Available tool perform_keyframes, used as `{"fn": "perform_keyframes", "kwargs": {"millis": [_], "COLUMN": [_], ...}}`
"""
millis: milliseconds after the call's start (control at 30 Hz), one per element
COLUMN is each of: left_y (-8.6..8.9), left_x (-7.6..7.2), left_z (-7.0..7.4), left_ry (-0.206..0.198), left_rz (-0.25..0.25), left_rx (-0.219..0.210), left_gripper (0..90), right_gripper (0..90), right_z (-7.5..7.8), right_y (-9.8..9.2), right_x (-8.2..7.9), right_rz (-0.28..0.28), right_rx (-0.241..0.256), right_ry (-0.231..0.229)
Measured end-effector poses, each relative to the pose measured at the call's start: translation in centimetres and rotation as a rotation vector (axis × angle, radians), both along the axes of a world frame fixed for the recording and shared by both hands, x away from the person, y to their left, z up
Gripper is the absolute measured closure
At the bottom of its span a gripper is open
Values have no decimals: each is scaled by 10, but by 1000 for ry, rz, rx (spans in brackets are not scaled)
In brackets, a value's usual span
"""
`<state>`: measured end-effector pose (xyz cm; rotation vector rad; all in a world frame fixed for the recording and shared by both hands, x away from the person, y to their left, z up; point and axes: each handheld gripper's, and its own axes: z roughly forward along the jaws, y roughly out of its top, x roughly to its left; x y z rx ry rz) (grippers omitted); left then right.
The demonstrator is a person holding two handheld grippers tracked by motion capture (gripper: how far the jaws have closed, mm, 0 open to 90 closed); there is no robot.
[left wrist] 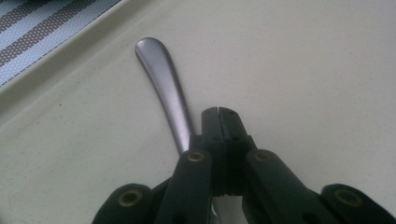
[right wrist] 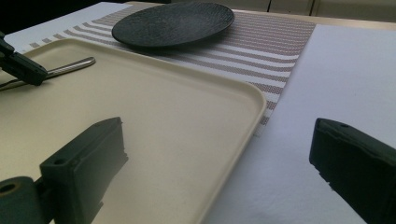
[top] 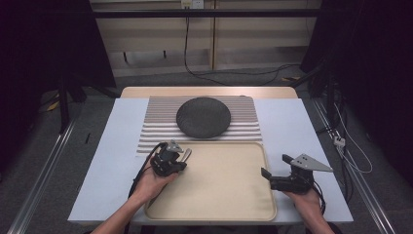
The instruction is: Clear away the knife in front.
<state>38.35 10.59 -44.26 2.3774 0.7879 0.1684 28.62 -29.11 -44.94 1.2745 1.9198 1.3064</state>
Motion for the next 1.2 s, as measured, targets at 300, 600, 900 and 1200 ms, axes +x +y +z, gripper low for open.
{"fn": "perform_keyframes", "kwargs": {"millis": [300, 600, 900, 1200], "left_y": [4, 10, 17, 22], "left_x": [5, 7, 8, 8], "left_z": [0, 1, 2, 2], "left_ry": [-2, 1, 1, 6], "left_rz": [32, 51, 66, 80], "left_rx": [5, 18, 35, 40], "left_gripper": [900, 900, 900, 900], "right_gripper": [35, 35, 35, 35], "right_z": [0, 0, 0, 0], "right_y": [0, 0, 0, 1], "right_x": [1, 0, 0, 0], "right_rz": [-2, -3, -2, -4], "right_rx": [1, 1, 4, 2], "right_ry": [4, 3, 2, 4]}}
